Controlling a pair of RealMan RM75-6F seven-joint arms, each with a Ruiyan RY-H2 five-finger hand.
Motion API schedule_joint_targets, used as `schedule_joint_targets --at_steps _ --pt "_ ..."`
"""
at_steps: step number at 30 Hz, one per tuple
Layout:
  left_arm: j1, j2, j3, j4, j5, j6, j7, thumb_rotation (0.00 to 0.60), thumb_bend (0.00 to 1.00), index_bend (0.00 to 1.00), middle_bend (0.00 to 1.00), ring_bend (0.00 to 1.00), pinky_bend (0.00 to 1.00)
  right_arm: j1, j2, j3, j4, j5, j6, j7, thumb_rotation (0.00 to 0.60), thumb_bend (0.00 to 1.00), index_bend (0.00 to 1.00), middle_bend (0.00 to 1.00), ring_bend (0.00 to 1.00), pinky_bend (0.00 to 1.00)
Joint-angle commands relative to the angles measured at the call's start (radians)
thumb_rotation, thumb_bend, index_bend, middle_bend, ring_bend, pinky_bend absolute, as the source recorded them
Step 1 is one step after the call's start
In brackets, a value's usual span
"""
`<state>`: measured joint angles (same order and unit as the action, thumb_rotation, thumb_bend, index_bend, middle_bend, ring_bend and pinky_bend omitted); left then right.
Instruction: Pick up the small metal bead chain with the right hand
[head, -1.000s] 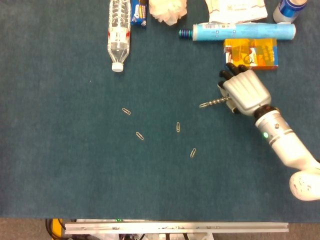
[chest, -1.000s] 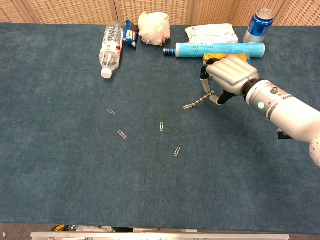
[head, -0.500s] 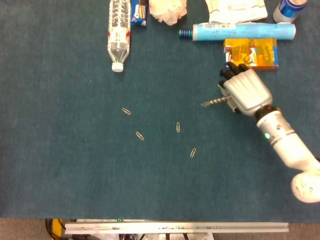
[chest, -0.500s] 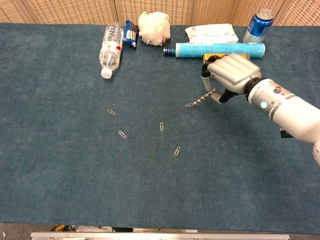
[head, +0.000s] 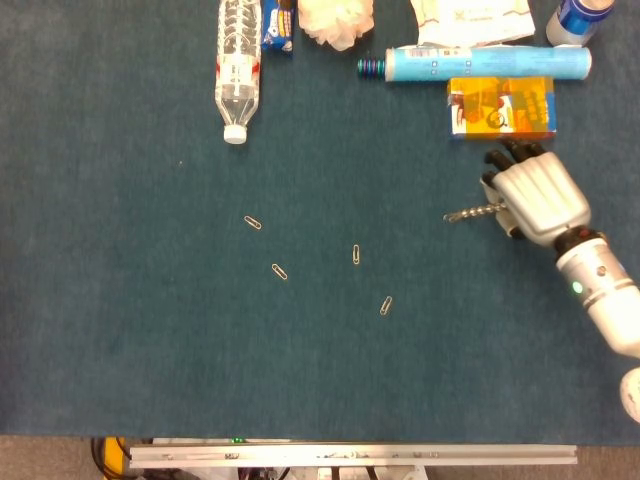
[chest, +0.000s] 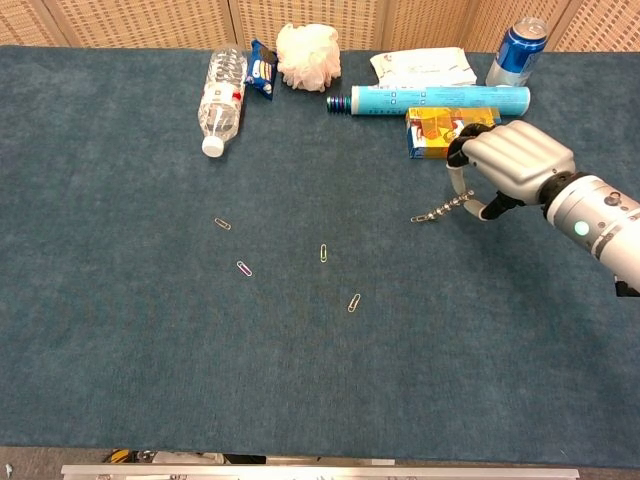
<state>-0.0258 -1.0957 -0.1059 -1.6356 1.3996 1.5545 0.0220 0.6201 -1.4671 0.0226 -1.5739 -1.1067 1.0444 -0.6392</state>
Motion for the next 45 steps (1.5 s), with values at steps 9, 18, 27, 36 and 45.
schedule_joint_targets --at_steps 9,18,27,36,45 --pt "-0.008 -0.007 0.001 0.003 -0.004 -0.014 0.014 0.600 0.00 0.26 0.16 0.22 0.30 -0.050 0.058 -0.029 -0.019 -0.040 0.036 0.045 0.600 0.11 0.14 0.29 0.13 0.25" --pt "-0.021 -0.017 0.004 0.009 -0.006 -0.037 0.029 0.600 0.00 0.26 0.16 0.22 0.30 -0.155 0.164 -0.054 -0.087 -0.174 0.198 0.162 0.600 0.05 0.07 0.29 0.13 0.25" --pt "-0.038 -0.035 0.010 0.015 -0.007 -0.062 0.063 0.600 0.00 0.26 0.16 0.22 0.30 -0.289 0.281 -0.050 -0.109 -0.257 0.389 0.313 0.600 0.05 0.22 0.29 0.13 0.25" --pt "-0.053 -0.045 0.011 0.025 -0.015 -0.088 0.070 0.600 0.00 0.26 0.16 0.22 0.30 -0.387 0.318 -0.028 -0.097 -0.187 0.426 0.421 0.600 0.05 0.23 0.29 0.13 0.25" --pt "-0.063 -0.053 0.009 0.030 -0.019 -0.099 0.073 0.600 0.00 0.26 0.16 0.22 0.30 -0.416 0.318 -0.002 -0.041 -0.197 0.404 0.524 0.600 0.05 0.23 0.29 0.13 0.25"
